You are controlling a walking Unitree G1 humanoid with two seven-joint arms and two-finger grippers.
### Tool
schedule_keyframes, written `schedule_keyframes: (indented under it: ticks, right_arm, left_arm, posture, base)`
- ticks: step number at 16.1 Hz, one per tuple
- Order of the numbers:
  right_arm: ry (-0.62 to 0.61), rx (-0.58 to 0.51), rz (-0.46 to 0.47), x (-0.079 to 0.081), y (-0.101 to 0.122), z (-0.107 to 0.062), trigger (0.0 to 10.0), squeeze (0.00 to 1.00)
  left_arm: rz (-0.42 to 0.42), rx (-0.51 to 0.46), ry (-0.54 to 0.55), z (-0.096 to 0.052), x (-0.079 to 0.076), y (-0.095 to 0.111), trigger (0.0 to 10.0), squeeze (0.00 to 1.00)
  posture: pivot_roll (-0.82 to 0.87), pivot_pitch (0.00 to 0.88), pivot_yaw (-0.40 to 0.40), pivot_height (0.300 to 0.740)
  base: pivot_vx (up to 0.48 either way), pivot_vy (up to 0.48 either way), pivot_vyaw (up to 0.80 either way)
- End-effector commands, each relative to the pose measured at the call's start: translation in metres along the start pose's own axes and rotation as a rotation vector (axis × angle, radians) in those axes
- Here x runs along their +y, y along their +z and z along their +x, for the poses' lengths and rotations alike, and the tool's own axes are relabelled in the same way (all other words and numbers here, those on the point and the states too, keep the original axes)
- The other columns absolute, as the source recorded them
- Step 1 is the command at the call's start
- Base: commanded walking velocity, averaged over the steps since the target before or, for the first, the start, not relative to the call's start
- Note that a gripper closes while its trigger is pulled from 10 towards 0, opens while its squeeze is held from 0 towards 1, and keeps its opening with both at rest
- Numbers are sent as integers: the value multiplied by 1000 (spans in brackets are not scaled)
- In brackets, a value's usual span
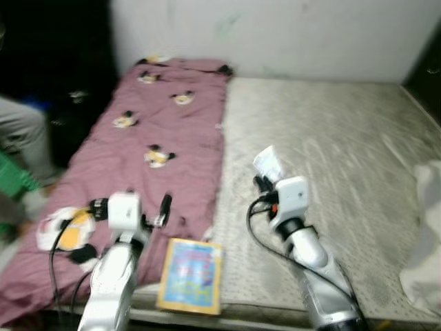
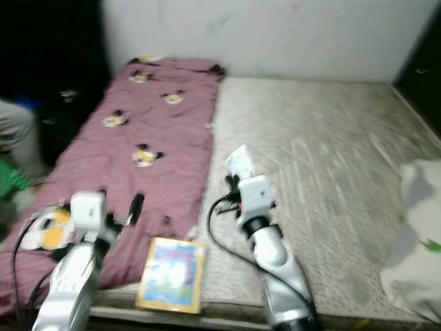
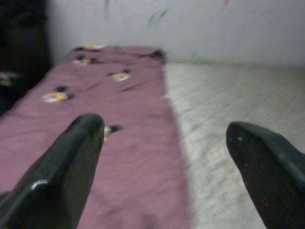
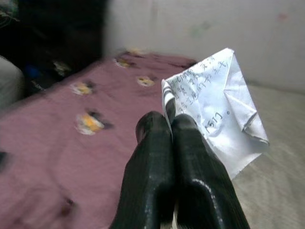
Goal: Clean up the room
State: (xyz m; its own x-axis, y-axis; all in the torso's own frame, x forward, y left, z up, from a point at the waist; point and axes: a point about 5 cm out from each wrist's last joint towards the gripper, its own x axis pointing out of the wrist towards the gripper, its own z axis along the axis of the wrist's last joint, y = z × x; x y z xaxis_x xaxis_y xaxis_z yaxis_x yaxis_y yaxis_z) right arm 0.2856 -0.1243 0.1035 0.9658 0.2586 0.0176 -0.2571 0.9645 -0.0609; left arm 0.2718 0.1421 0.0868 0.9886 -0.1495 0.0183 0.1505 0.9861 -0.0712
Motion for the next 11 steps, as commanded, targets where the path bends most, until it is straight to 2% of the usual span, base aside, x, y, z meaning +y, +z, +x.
schedule_keyframes:
  ticks: [1,3,4,11]
  right_arm:
    - [-3,-2,7,2,0,1,10000,0]
    - [-5,4,5,2,-2,0,10000,0]
    - [-6,7,4,1,-2,0,10000,0]
    - [-4,7,0,1,-3,1,10000,0]
  left_arm:
    - [14,25,15,-5,6,-4,10000,0]
    - [14,27,13,-5,6,-4,10000,0]
    - [7,31,12,-4,6,-4,10000,0]
    - [-9,47,27,-5,6,-7,10000,0]
  posture:
    - [54,0,21,740]
    - [55,0,22,740]
    - [55,0,22,740]
    - [58,0,20,740]
  base:
    - [0,0,0]
    - [0,0,0]
    - [0,341,0]
    - [0,480,0]
